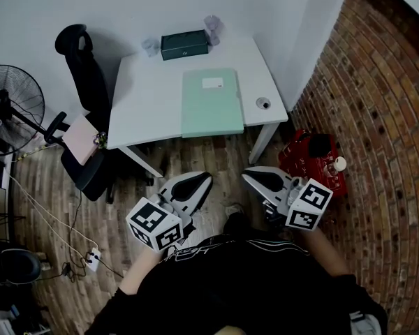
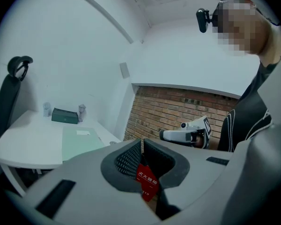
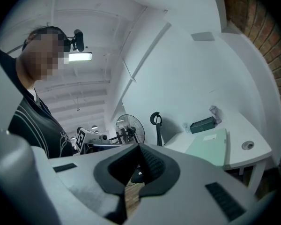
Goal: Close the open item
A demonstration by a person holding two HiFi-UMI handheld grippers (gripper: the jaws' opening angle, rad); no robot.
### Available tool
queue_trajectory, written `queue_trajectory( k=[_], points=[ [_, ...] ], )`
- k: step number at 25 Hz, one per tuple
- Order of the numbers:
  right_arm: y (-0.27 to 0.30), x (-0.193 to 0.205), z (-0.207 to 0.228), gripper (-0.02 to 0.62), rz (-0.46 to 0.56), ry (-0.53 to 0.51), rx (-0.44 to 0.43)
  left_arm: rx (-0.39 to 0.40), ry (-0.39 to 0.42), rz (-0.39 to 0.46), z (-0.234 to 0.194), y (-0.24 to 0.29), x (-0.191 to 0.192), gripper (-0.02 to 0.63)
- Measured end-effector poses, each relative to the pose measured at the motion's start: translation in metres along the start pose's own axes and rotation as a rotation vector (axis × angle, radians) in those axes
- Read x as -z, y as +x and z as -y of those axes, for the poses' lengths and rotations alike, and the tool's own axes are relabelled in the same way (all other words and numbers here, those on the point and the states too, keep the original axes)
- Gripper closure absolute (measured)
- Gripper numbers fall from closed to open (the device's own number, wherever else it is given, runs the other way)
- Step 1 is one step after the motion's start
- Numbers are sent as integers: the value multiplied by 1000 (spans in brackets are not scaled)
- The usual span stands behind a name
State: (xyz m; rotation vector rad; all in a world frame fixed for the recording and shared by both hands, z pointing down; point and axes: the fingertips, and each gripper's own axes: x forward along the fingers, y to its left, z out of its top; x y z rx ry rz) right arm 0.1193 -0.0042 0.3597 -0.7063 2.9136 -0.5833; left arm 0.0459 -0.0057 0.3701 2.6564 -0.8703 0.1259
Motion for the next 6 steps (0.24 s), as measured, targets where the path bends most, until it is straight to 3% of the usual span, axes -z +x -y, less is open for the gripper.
queue_trajectory(
  k=[6],
  points=[
    [4,5,-1,594,-2,7,3,-3,10,-9,-2,-4,5,561]
  ],
)
